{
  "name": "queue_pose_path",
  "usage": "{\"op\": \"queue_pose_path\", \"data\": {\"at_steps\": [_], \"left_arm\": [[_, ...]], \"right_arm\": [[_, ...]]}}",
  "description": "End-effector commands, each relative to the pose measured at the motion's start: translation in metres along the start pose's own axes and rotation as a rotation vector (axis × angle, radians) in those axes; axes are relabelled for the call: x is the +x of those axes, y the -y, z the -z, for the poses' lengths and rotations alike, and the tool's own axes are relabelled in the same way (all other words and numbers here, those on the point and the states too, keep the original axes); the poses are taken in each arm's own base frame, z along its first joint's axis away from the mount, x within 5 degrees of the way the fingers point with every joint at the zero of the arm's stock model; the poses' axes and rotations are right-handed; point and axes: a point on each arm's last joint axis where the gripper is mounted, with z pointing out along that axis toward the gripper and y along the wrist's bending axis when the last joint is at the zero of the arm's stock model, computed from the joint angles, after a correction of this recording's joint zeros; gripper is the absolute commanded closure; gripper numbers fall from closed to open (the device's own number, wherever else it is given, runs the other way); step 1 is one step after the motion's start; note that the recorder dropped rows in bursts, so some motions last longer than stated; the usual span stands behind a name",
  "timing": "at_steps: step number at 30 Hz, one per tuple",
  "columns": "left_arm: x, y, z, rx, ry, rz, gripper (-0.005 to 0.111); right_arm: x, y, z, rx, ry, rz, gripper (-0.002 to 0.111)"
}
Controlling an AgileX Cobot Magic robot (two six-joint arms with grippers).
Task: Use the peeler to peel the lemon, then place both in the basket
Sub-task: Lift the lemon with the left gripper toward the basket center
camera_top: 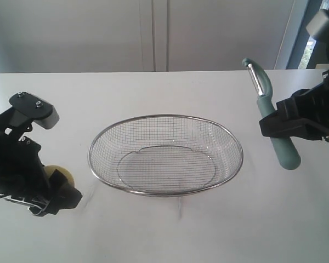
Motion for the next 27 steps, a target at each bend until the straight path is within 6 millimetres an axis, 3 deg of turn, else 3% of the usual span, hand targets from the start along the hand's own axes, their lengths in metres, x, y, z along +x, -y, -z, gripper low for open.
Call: {"op": "queue_pose_path", "data": {"at_steps": [1, 7, 9, 12, 20, 27], "left_arm": [[-0.003, 0.004, 0.008, 0.023, 0.019, 0.008, 0.075], [-0.016, 0.008, 0.021, 0.050, 0.015, -0.041, 0.076], [-0.023, 0.009, 0.027, 0.056, 0.025, -0.099, 0.082], [-0.034, 0.010, 0.036, 0.050, 0.061, -0.199, 0.105], [-0.059, 0.004, 0.046, -0.050, 0.265, -0.243, 0.107], [-0.059, 0.004, 0.046, -0.048, 0.263, -0.240, 0.107]], "right_arm": [[0.000, -0.001, 0.002, 0.001, 0.011, 0.009, 0.108], [0.000, -0.001, 0.002, 0.002, 0.013, 0.009, 0.108], [0.000, -0.001, 0.002, 0.002, 0.013, 0.009, 0.108], [0.000, -0.001, 0.002, 0.002, 0.013, 0.009, 0.108], [0.000, -0.001, 0.002, 0.002, 0.013, 0.009, 0.108], [0.000, -0.001, 0.002, 0.000, 0.013, 0.007, 0.108]]}}
